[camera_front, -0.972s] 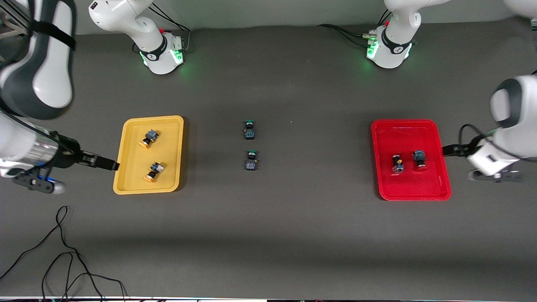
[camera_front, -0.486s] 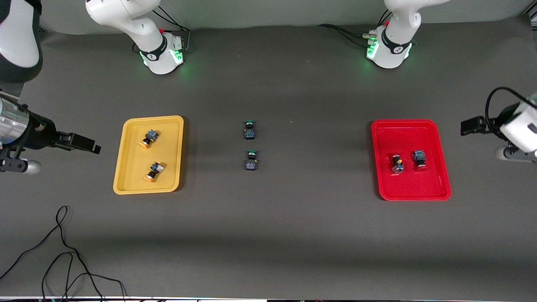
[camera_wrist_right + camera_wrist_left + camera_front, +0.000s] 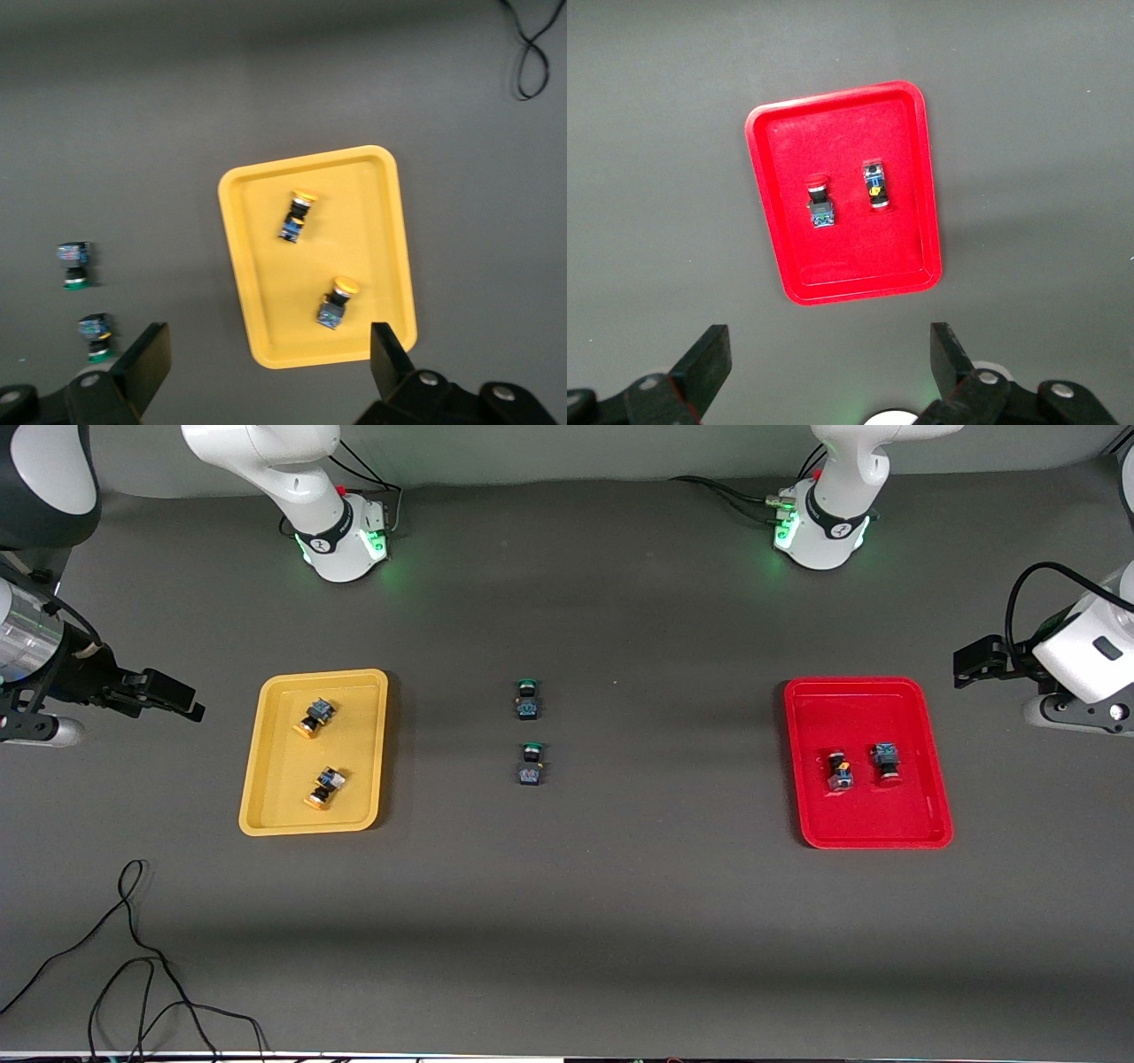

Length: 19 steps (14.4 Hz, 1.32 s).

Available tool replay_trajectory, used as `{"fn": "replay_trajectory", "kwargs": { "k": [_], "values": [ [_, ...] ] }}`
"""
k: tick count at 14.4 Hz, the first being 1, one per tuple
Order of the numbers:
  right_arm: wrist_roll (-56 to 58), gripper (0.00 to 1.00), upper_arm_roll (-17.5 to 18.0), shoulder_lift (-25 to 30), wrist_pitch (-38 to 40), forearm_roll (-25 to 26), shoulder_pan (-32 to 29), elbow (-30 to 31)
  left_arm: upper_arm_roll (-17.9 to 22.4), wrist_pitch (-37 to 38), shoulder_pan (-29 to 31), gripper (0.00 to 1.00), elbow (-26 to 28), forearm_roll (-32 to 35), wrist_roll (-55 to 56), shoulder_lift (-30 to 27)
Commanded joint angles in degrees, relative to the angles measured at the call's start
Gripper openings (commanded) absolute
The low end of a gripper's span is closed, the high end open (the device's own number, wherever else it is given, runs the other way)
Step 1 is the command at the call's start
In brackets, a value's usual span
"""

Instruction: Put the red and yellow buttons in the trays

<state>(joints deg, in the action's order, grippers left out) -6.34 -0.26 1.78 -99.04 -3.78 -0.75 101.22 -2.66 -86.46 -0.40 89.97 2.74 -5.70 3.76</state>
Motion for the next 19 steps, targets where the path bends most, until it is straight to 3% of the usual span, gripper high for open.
{"fn": "replay_trajectory", "kwargs": {
  "k": [1, 19],
  "values": [
    [1.42, 1.0, 3.69, 1.91, -0.11, 1.76, -3.73, 2.14, 2.22, -3.17, -1.89, 1.0, 4.06, -1.77, -0.11, -2.62],
    [4.67, 1.0, 3.6, -0.72, 5.44, 1.94, -3.12, -2.78, 1.87, -2.92, -1.8, 1.0, 3.55, -3.0, 3.32, -2.62]
  ]
}}
